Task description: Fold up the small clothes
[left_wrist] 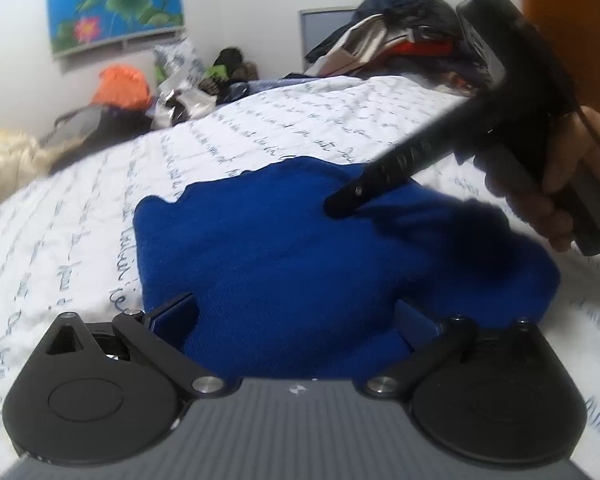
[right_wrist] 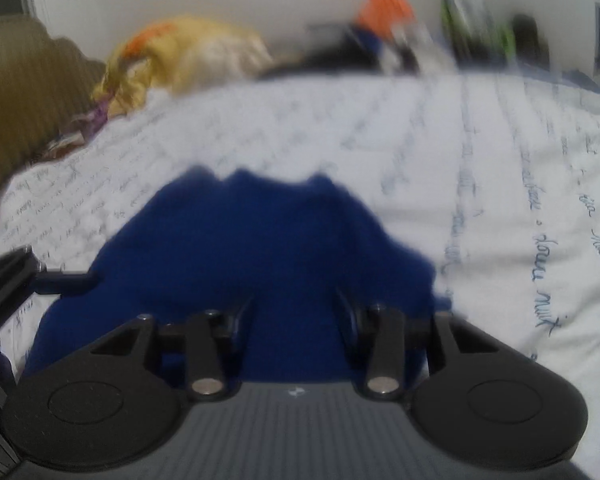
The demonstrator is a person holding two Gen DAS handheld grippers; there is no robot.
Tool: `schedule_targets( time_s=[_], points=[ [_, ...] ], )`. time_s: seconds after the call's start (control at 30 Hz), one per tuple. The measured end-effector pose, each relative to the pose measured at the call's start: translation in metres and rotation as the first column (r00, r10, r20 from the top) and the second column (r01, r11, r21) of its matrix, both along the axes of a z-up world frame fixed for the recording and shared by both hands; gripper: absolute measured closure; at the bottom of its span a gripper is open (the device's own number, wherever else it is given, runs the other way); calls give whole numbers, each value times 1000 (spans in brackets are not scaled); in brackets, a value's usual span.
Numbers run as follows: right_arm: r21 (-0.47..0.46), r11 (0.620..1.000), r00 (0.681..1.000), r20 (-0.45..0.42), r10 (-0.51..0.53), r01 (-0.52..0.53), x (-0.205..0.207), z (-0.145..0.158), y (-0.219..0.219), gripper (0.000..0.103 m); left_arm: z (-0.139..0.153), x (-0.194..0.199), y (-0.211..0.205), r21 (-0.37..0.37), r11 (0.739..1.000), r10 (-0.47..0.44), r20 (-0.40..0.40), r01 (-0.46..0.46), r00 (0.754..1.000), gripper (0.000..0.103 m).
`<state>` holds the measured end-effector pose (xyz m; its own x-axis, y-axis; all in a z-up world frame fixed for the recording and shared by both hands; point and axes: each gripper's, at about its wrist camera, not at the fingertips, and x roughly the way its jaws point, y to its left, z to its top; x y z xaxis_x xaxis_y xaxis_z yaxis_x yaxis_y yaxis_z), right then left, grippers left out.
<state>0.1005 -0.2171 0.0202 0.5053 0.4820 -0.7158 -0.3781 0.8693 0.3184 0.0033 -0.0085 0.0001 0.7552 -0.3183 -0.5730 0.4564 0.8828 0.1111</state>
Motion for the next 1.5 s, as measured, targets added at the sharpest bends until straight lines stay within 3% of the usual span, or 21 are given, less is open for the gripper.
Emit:
schedule_targets(
  time_s=[0.1,0.23,0.37,0.47,0.53,0.6,0.67,0.73,0.83,0.9,0.97,1.03,1.1,1.13,1.17,1.2,1.23,1.3,1.4,1.43,1.5],
  points=[
    [-81,995,998,-12,-55,54,-7,21,3,60,13,-17,15,-50,998,29,-5,-30,1000,3],
    [52,996,998,-3,-69,69,-47,42,-23,53,19,-60,42,-82,994,75,1,-74,997,3],
    [201,968,983,-132,-125,150,-47,33,-58,51,13,-91,40,-1,1000,9,0,-9,1000,6],
    [197,966,977,-166,-137,169,-30,23,-55,50,1,-93,29,101,995,-21,16,20,1000,11],
    [176,974,979,-173,-111,142,-20,16,-42,51,-8,-84,28,115,993,6,6,-7,1000,15],
    [29,996,989,-123,-81,85,-12,9,-21,73,-8,-74,38,53,998,40,-35,-38,999,19],
    [-63,997,999,-13,-34,33,-6,9,-10,87,-8,-69,45,13,999,53,-74,-52,996,19],
    [-130,990,998,49,-44,50,3,4,-9,88,-9,-68,51,-10,998,58,-93,-60,994,19],
    [-25,995,995,-18,-95,94,-2,5,-21,85,-4,-70,64,-85,994,61,-156,-75,986,21],
    [73,988,987,-92,-131,138,-18,14,-38,71,2,-72,82,-223,970,43,-235,-97,971,16],
    [218,960,981,-126,-150,175,-47,22,-61,35,2,-66,101,-383,911,20,-335,-156,942,15],
    [302,942,979,-182,-96,149,-72,24,-70,31,0,-59,114,-487,845,1,-407,-218,913,15],
    [323,940,975,-217,-43,114,-89,23,-66,33,-3,-47,118,-546,798,-27,-456,-256,889,19],
    [309,947,974,-224,-23,93,-94,21,-60,44,-4,-41,116,-560,784,-37,-473,-268,880,24],
    [274,959,973,-232,-8,73,-96,17,-53,57,-4,-35,113,-554,787,-40,-485,-272,873,41],
    [234,971,969,-246,2,57,-96,12,-46,91,-4,-30,107,-524,805,-25,-499,-279,866,74],
    [210,976,968,-250,3,51,-96,9,-41,97,-5,-25,103,-477,829,2,-521,-293,854,88],
    [227,973,971,-236,28,27,-96,16,-38,98,3,-23,106,-442,849,13,-531,-290,847,89],
    [187,982,976,-213,45,-4,-102,25,-37,98,12,-32,112,-360,902,40,-478,-237,878,86],
    [126,992,971,-234,52,-23,-104,17,-33,98,9,-33,111,-336,913,45,-482,-232,875,85],
    [158,987,976,-207,62,-29,-107,7,-37,97,10,-37,111,-338,916,38,-462,-215,886,76]
  ],
)
